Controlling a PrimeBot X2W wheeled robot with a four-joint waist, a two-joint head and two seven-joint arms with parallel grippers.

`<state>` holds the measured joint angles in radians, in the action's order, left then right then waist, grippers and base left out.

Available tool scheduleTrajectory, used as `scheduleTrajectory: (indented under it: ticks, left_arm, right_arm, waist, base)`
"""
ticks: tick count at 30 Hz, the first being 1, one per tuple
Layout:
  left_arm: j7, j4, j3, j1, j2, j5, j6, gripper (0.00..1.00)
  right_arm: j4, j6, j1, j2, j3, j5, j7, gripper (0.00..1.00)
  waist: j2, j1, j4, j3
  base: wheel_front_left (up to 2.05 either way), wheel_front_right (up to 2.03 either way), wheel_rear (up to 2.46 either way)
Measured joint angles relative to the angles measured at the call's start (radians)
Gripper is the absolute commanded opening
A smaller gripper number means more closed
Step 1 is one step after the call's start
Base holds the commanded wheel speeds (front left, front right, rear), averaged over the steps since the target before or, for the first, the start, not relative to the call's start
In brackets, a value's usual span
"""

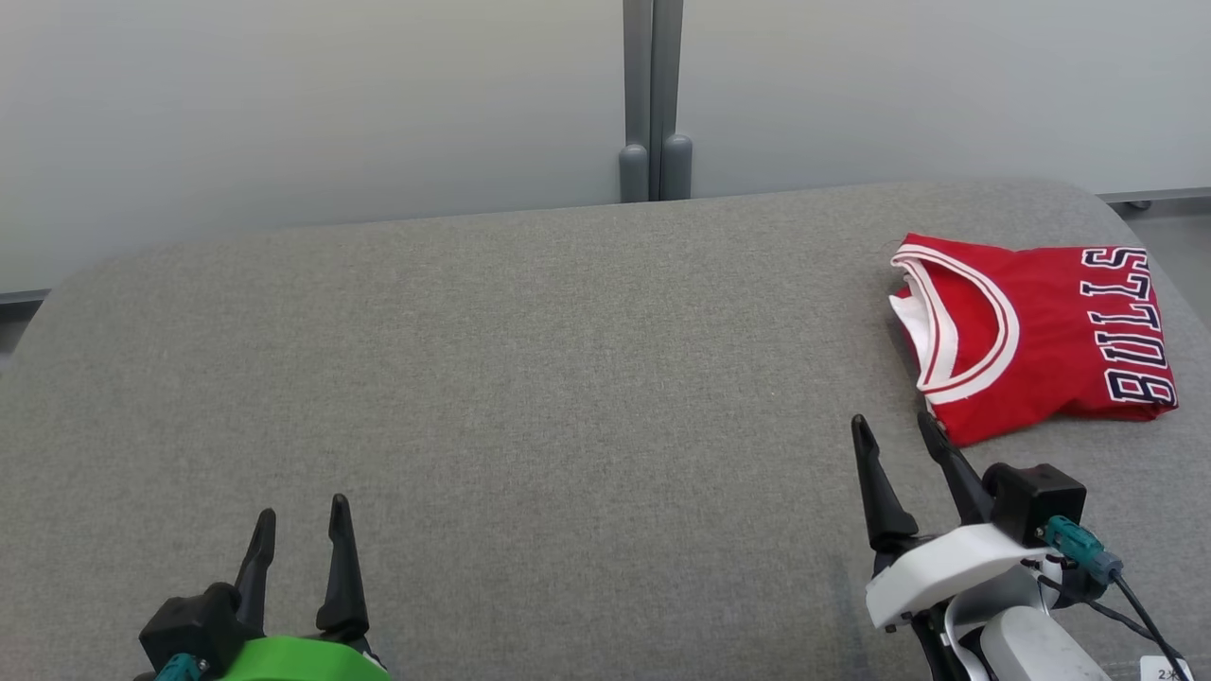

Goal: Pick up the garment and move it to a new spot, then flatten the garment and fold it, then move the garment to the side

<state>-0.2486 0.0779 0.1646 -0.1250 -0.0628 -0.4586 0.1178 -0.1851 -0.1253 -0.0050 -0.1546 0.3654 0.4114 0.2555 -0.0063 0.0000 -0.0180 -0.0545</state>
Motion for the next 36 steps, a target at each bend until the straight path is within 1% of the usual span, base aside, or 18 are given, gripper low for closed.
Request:
scheduleTrajectory:
  ticks: [8,13,31,32,36]
  left_arm:
    - [0.0,0.0,0.006,0.0,-0.002,0.026,0.001,1.0]
    - [0.0,0.0,0.007,-0.001,-0.002,0.027,0.001,1.0]
    - [0.0,-0.002,0.009,-0.002,-0.001,0.035,0.001,1.0]
    - [0.0,-0.001,0.01,-0.002,0.0,0.036,0.001,0.0]
    - [0.002,0.048,0.015,-0.004,0.016,0.036,0.001,0.0]
  right_arm:
    - [0.025,0.0,0.018,0.011,-0.005,-0.044,0.0,1.0]
    - [0.035,0.0,0.033,0.026,-0.015,-0.054,0.0,1.0]
    - [0.059,0.0,0.059,0.046,-0.039,-0.088,0.0,1.0]
    - [0.058,0.0,0.06,0.048,-0.04,-0.088,0.0,0.0]
    - [0.016,0.001,0.085,0.06,-0.033,-0.088,-0.001,0.0]
  waist:
    - [0.0,0.0,0.0,0.0]
    - [0.0,0.0,0.001,0.001]
    - [0.0,0.0,0.005,0.004]
    - [0.0,0.0,0.005,0.004]
    - [0.0,0.0,0.005,0.004]
  base:
    - [0.0,0.0,0.0]
    - [0.0,0.0,0.0]
    - [0.0,0.0,0.0]
    - [0.0,0.0,0.0]
    - [0.0,0.0,0.0]
